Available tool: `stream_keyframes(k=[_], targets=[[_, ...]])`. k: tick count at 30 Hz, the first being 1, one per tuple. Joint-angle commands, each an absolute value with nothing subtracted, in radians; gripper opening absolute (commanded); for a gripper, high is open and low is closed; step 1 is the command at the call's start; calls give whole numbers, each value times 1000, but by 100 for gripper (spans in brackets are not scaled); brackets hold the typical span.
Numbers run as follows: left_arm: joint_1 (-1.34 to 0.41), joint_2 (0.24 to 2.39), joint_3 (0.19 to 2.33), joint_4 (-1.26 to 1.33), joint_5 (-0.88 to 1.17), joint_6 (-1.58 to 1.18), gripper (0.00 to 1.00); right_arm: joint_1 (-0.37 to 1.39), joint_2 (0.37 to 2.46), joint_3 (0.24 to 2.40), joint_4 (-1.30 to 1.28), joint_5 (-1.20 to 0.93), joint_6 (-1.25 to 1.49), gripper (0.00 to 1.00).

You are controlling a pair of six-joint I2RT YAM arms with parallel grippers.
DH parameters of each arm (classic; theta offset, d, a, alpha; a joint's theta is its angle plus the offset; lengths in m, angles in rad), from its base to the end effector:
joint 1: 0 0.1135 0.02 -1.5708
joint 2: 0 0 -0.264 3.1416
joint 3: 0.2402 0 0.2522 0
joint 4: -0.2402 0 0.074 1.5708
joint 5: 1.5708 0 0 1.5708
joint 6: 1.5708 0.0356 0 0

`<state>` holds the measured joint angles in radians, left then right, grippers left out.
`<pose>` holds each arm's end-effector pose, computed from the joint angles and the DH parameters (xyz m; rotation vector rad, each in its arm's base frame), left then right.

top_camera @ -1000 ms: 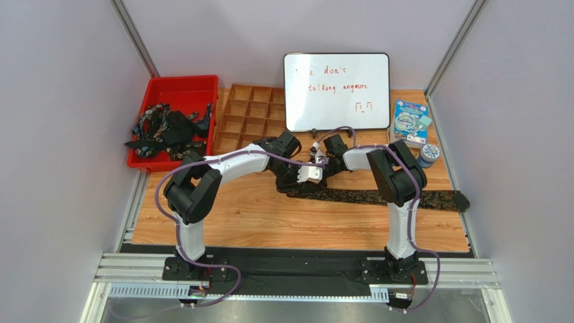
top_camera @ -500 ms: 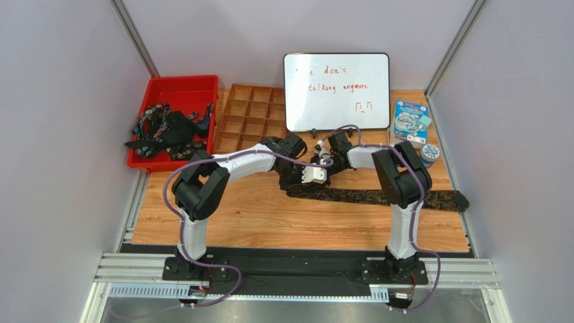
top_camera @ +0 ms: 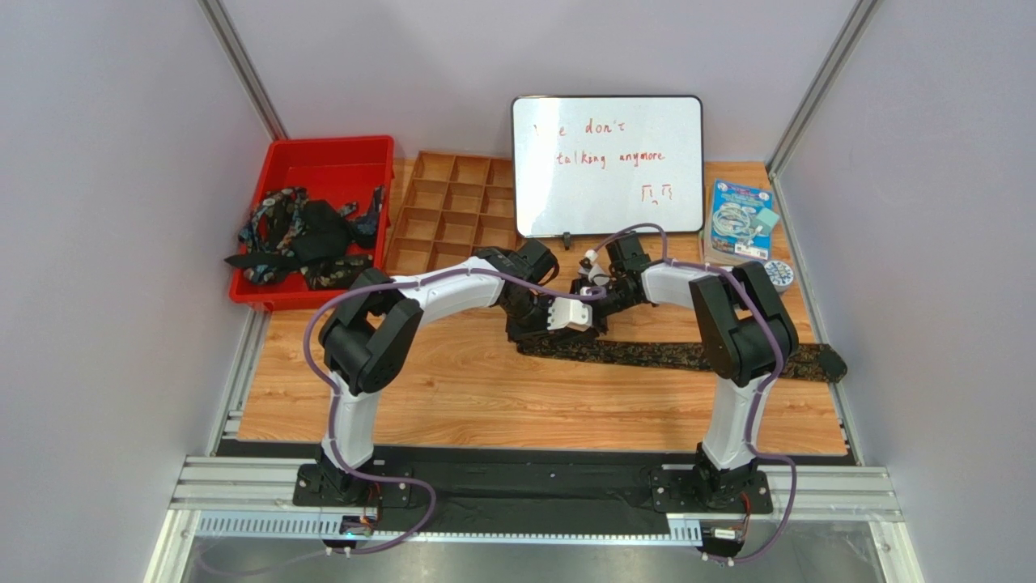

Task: Roll the ties
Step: Roll the tie at the center of the board.

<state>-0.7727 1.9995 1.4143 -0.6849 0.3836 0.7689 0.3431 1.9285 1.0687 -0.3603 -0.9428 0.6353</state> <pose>0.2762 -0.2879 0.1661 2.0053 1.9468 -0.5433 0.3202 0.1450 0.1252 -0.1482 -2.6415 -1.4049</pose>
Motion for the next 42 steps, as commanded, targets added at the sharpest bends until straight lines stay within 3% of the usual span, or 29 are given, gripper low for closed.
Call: stream_keyframes(k=[1,8,13,16,17,20,25,29,42], targets=[[-784,2016,1442,-712,396,775,28,359,1894,1046,-295,-970,680,29],[-785,2016,1442,-724,405,788,28,368,1924,1043,-227,-943,709,40],[-788,2017,1442,-735,408,796,28,368,1939,1066,-230,-914,683,40],[-788,2017,1443,-735,410,796,28,370,1959,1074,-270,-888,657,26],[-788,2016,1442,-735,411,798,28,370,1965,1077,-282,-887,643,15],[-788,2010,1439,-733,413,801,30,368,1960,1062,-322,-884,634,0],[-782,1982,1414,-710,419,814,38,365,1902,1023,-321,-908,687,0],[-775,1950,1384,-680,436,828,55,367,1908,1011,-296,-914,727,0],[-778,1933,1385,-611,402,854,74,365,1939,1019,-276,-931,756,0]])
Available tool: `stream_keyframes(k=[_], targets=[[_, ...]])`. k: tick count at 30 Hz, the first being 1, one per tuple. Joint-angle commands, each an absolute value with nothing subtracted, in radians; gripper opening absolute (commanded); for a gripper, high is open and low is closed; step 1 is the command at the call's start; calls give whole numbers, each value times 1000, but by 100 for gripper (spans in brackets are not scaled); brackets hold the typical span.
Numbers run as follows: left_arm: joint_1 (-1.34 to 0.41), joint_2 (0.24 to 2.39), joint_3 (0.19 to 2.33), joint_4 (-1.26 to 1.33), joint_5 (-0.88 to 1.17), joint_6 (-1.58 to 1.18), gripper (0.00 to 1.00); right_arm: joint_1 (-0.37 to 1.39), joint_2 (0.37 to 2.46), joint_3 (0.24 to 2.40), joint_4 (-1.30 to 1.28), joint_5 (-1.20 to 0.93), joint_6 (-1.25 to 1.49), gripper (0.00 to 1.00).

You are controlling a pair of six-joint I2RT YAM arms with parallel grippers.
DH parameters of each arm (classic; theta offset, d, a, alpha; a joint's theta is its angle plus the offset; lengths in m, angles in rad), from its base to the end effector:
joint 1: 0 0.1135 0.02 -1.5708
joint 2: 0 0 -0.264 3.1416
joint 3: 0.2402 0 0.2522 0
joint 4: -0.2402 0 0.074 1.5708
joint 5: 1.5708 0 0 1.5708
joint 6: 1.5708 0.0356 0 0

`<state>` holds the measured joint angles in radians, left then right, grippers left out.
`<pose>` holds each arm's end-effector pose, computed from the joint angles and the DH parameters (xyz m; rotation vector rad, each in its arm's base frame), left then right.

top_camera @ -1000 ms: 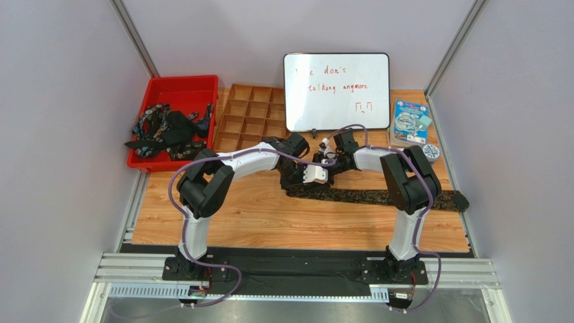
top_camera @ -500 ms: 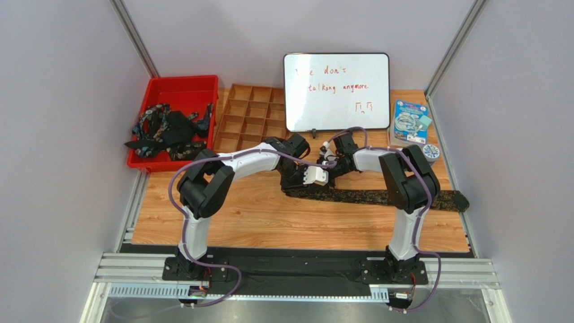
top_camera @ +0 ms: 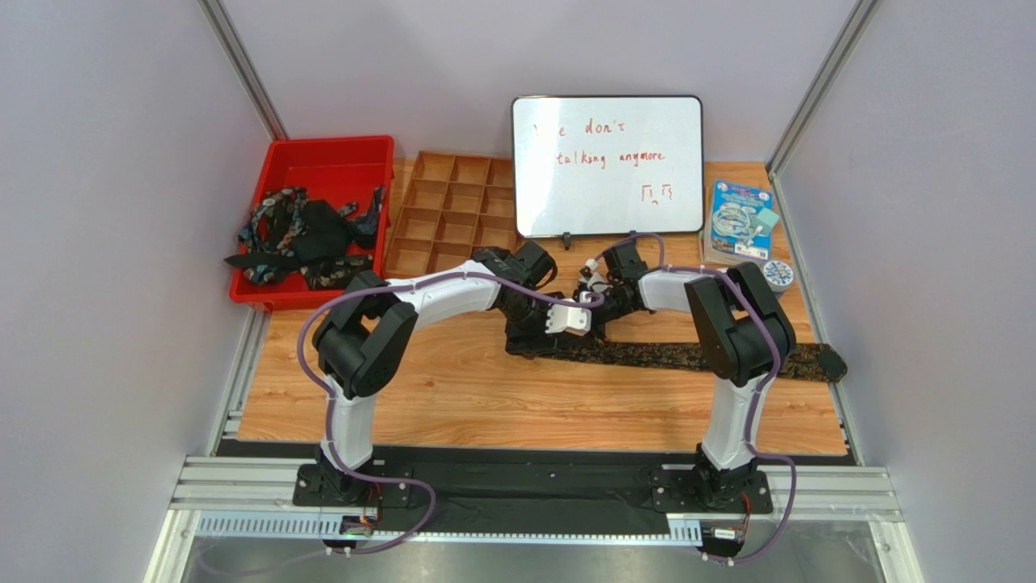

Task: Roll the ties
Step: Roll the tie at the center of the board.

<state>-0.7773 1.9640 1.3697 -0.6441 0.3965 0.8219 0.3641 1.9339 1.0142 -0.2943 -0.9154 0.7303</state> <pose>0.2702 -0.2851 0.1689 2.0385 1.8520 -0.5425 0.3108 0.1487 0.1121 -0.2487 -2.6231 -1.3503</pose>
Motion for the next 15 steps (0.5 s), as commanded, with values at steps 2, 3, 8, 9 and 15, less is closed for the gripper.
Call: stream_keyframes(k=[2,3,8,9,15], targets=[[-779,1944,1391,-609,396,857,75,367,1945,1022,-276,-933,758,0],[-779,1947,1394,-611,396,861,86,367,1945,1022,-275,-934,759,0],[-779,1939,1388,-594,397,868,89,367,1950,1022,-275,-936,759,0],[-781,1934,1387,-586,396,870,89,367,1953,1022,-276,-937,759,0],[-781,1947,1373,-560,445,902,99,365,1957,1028,-278,-942,755,0]])
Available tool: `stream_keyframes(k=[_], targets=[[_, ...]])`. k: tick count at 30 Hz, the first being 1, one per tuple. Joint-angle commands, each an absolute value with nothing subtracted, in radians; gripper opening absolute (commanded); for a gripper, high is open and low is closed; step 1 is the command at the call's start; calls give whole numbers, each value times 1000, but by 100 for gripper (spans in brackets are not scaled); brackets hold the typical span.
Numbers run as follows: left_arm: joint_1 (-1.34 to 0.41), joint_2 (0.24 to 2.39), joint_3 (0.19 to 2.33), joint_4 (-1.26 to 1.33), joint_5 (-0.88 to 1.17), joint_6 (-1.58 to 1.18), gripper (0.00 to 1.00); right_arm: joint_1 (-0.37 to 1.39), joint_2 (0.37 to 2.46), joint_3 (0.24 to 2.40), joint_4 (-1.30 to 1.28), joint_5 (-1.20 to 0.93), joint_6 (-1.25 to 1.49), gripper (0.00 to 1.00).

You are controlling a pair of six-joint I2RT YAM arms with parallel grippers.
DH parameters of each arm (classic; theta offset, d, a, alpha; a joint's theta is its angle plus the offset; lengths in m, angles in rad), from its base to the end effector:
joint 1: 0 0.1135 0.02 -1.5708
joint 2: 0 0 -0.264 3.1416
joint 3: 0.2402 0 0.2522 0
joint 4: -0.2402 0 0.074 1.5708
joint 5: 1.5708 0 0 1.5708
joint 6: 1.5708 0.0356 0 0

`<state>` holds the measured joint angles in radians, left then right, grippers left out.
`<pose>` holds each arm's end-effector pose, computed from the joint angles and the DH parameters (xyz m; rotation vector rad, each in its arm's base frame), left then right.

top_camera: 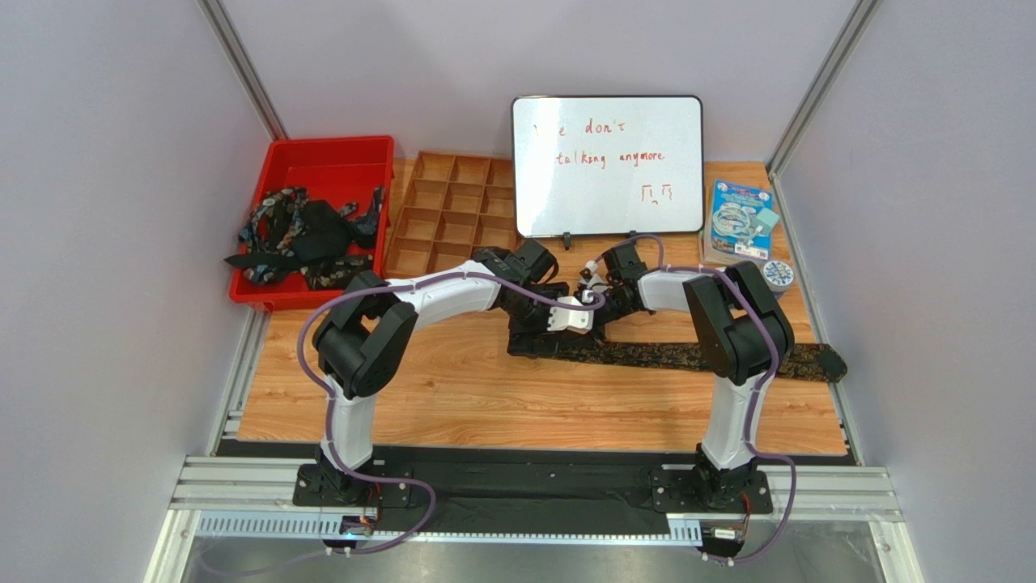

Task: Roll the ties
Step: Roll the tie at the center of the board.

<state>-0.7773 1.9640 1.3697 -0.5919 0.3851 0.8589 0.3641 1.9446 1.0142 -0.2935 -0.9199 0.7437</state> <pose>0.2742 -0.2886 0.1707 2.0409 1.7711 -0.5046 0.3108 0.1487 0.1088 -0.2701 -2.6073 -1.3409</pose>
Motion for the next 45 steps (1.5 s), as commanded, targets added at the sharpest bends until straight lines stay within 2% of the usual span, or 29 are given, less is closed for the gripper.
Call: stream_keyframes(k=[1,6,9,15,19,31,36,40,45], targets=[[-782,1953,1391,-590,457,908,99,364,1957,1028,-279,-942,755,0],[-782,2005,1440,-693,495,960,99,360,1956,1035,-278,-945,758,0],[-782,2013,1437,-730,506,980,95,359,1951,1039,-267,-953,765,0],[-784,2043,1456,-744,482,968,79,359,1947,1035,-247,-965,784,0],[-785,2049,1465,-744,469,956,64,357,1937,1032,-247,-973,792,0],[-790,2028,1445,-744,459,966,35,325,1937,1034,-271,-969,766,0],[-792,2017,1434,-742,456,969,35,319,1948,1037,-311,-937,704,0],[-790,2006,1425,-744,459,979,43,308,1973,1046,-347,-899,649,0],[-790,1962,1385,-730,460,988,64,291,2011,1049,-362,-873,632,0]])
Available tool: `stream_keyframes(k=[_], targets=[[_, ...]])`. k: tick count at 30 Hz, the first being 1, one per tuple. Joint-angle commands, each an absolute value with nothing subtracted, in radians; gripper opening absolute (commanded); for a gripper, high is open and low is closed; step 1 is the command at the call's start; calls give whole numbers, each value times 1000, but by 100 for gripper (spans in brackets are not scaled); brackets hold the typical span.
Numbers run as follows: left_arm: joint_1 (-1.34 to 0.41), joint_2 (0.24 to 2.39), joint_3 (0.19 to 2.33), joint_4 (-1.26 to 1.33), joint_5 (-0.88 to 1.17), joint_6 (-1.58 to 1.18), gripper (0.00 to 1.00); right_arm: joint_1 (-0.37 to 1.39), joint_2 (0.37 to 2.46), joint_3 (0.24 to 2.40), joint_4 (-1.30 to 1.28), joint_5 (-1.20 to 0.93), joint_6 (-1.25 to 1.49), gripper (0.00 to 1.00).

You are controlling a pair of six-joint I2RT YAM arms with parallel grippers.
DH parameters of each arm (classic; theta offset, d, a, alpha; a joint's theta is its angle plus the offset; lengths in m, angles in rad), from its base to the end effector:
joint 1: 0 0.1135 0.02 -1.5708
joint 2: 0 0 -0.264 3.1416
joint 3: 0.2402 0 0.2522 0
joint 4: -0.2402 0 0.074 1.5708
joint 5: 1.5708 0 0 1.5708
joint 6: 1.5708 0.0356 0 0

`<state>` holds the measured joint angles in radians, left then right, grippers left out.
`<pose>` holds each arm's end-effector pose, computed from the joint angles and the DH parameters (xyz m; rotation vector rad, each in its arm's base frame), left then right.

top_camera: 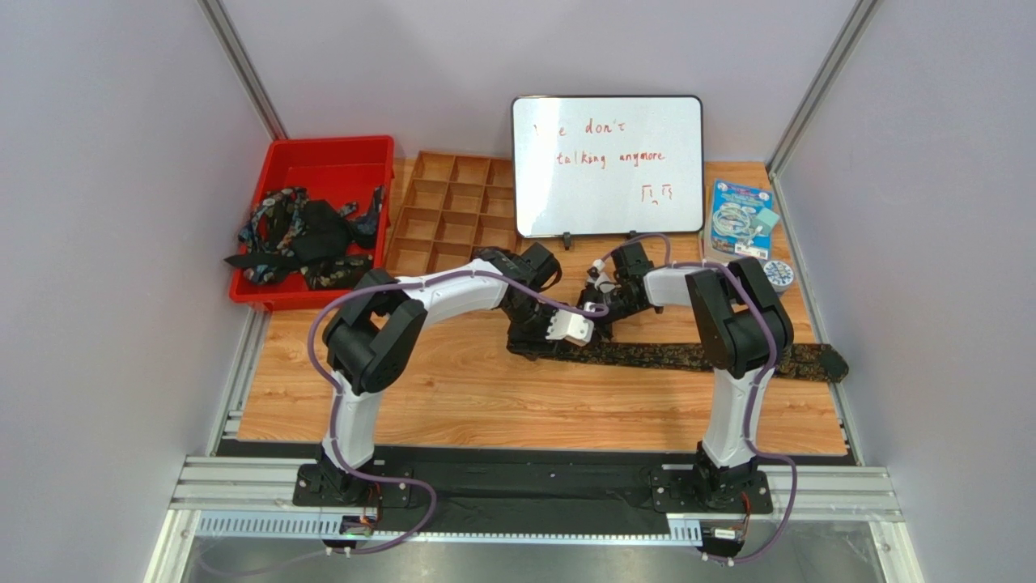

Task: Roll the ties
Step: Roll the tie at the center of the board.

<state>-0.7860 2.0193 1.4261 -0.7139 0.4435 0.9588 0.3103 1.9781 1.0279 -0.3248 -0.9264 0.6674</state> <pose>0.2710 -0.2930 0.1617 2.1854 1.7261 -0.5934 0.3185 0.1320 0.1003 -0.2745 -2.6222 -1.3433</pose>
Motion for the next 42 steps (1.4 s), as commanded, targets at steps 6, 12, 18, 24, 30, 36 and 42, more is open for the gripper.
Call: stream_keyframes(k=[6,12,18,24,30,36,42], targets=[[-756,1904,1358,-690,477,925,74,285,2039,1055,-390,-839,600,0],[-732,1852,1315,-624,477,875,76,278,2049,1055,-411,-834,595,0],[-733,1868,1310,-562,465,827,78,282,2037,1058,-416,-862,597,0],[-776,1911,1367,-558,454,836,91,304,2006,1051,-394,-899,629,0],[-822,1976,1408,-586,423,853,83,310,1988,1043,-376,-930,664,0],[-839,2003,1404,-624,410,885,74,313,1968,1031,-360,-954,698,0],[-841,2005,1388,-627,400,884,50,324,1947,1022,-348,-991,741,0]])
